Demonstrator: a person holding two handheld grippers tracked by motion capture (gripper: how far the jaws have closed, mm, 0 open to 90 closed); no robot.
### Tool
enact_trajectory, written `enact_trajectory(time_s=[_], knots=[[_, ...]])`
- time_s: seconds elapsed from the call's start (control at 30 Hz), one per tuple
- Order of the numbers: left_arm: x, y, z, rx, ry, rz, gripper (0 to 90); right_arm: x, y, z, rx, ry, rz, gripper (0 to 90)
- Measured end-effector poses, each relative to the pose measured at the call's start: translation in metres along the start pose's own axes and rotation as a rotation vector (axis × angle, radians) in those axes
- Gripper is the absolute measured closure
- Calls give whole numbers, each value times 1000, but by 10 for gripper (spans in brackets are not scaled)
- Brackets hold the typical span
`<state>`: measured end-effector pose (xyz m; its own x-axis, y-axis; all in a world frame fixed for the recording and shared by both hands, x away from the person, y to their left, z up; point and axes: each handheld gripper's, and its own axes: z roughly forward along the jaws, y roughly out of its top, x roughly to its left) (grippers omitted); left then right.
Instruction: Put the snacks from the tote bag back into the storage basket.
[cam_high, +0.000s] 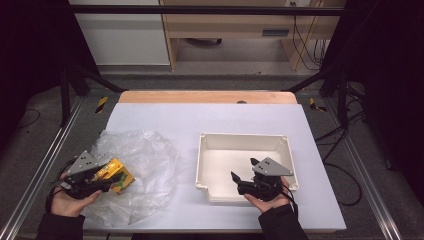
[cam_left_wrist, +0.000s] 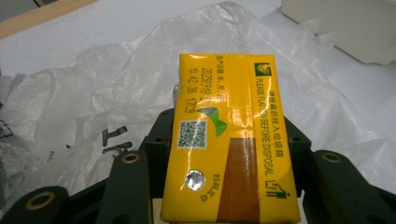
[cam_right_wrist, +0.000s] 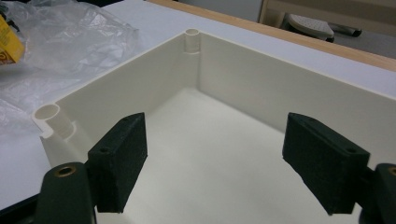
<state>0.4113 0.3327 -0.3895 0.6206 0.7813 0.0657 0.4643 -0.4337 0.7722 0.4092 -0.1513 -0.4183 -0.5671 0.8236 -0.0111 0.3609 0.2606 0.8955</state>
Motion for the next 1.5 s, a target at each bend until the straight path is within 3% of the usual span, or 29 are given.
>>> enact_trajectory(time_s=[0.3,0.63,1.1,1.5], knots=[[-5,10,-13,-42,19,-15,509,-1,1,-1,-5,-2,0,212],[-12,20,-27,-87,6,-26,509,-2,1,-2,-9,-5,4,202],[-25,40,-35,-131,-33,20,509,-4,0,-3,-7,-11,5,186],[-35,61,-33,-150,-62,54,509,-5,-1,-6,-7,-14,2,179]])
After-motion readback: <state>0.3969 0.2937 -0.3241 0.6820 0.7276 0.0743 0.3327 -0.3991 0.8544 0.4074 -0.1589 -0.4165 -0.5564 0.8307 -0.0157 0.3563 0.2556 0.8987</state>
